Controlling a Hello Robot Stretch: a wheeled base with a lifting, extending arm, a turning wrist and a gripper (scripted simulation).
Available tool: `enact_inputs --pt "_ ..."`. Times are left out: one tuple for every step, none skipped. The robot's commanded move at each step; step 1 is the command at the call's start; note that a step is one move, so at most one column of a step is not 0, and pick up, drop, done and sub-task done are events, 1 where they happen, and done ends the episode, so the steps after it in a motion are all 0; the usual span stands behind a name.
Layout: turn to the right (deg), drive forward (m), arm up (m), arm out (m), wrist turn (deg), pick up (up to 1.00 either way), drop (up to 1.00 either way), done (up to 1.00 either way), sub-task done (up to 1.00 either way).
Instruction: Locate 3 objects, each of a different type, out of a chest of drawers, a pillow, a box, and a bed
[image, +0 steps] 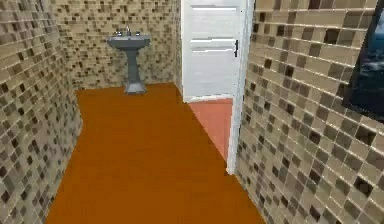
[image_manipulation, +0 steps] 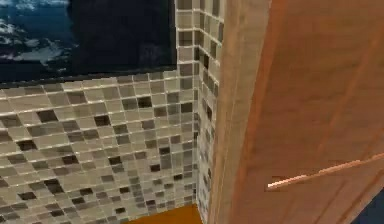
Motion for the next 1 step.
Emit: enact_inputs --pt "0.0 1.00 0.00 0.00 0.0 0.00 0.00 0.00 0.00"
